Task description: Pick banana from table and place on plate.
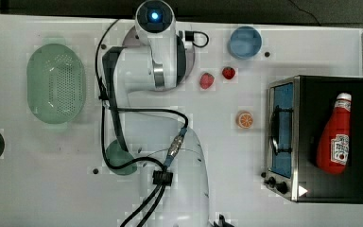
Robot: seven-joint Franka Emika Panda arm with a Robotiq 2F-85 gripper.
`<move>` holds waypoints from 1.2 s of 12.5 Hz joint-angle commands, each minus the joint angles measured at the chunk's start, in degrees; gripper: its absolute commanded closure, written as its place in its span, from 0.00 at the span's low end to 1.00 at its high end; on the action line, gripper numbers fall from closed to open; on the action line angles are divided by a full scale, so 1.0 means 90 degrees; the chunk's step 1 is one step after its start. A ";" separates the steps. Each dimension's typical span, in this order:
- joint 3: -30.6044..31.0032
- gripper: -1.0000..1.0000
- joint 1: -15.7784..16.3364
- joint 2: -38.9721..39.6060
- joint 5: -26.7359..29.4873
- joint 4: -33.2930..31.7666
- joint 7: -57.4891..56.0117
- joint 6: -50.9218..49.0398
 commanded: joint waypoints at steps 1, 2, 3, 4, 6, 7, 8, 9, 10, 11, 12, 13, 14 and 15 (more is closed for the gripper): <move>-0.0189 0.00 0.0078 -0.0524 0.0051 0.0031 -0.0002 0.0029; -0.0193 0.00 0.0072 -0.0652 0.0051 0.0011 -0.0002 -0.0023; -0.0207 0.00 0.0059 -0.0845 0.0051 -0.0050 -0.0002 -0.0213; -0.0245 0.00 0.0051 -0.1112 0.0051 -0.0167 -0.0002 -0.0553; -0.0363 0.00 0.0044 -0.1825 0.0051 -0.0640 -0.0001 -0.1286; -0.0430 0.00 0.0042 -0.2218 0.0051 -0.0964 0.0000 -0.1467; -0.0495 0.00 0.0038 -0.2611 0.0051 -0.1337 0.0007 -0.1488; -0.0562 0.00 0.0035 -0.3023 0.0051 -0.1744 0.0044 -0.1482; -0.0629 0.00 0.0032 -0.3485 0.0051 -0.2173 0.0132 -0.1487; -0.0696 0.00 0.0024 -0.3952 0.0051 -0.2533 0.0204 -0.1508; -0.0766 0.00 0.0017 -0.4402 0.0051 -0.2807 0.0215 -0.1652; -0.0839 0.00 0.0000 -0.4814 0.0051 -0.2993 0.0230 -0.1969; -0.0918 0.00 -0.0018 -0.5212 0.0055 -0.3134 0.0231 -0.2540; -0.0981 0.00 -0.0023 -0.5579 0.0061 -0.3210 0.0231 -0.3053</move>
